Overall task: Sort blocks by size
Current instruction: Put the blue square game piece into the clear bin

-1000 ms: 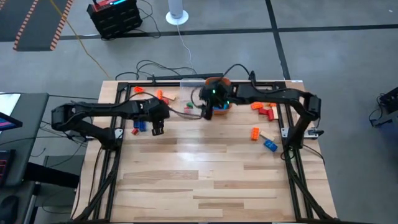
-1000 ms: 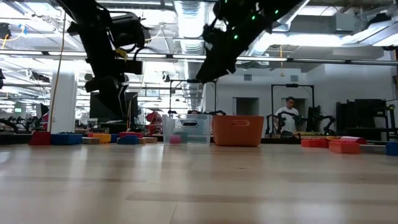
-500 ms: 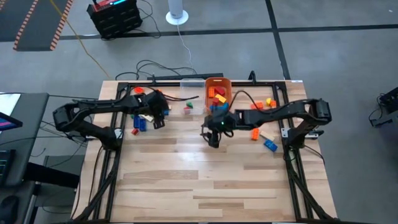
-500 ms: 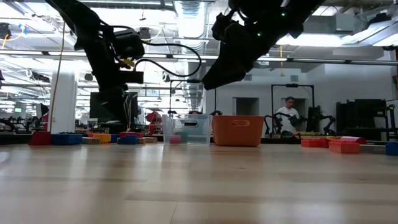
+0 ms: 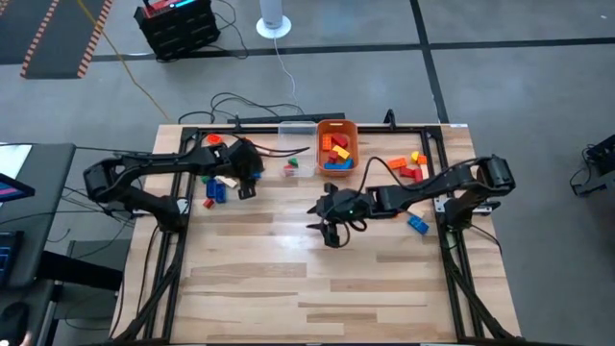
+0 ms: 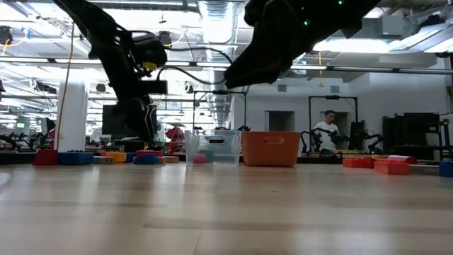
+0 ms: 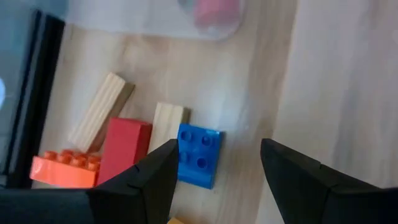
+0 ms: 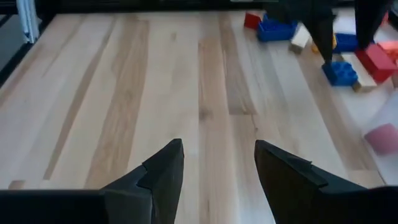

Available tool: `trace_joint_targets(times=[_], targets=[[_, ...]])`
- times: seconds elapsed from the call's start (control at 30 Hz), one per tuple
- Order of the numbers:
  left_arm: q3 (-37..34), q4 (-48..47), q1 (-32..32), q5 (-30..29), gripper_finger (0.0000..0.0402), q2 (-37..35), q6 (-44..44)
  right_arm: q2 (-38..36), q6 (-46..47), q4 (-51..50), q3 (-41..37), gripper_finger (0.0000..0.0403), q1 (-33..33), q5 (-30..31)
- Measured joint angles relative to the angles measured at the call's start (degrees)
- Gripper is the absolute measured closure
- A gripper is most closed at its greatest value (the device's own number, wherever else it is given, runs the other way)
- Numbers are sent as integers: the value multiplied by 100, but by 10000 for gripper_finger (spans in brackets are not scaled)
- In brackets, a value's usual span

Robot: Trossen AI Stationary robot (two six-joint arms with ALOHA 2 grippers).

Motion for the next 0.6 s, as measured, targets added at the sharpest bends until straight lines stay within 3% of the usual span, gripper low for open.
trace_joint_targets(times=[0.27,0.6], targets=[[405,-621,20,-408,180,1028,-6,0,3,-81,-2,177,50,127],[441,-526,8,-567,180,1299,-12,0,5,-69,0,177,-52,126]])
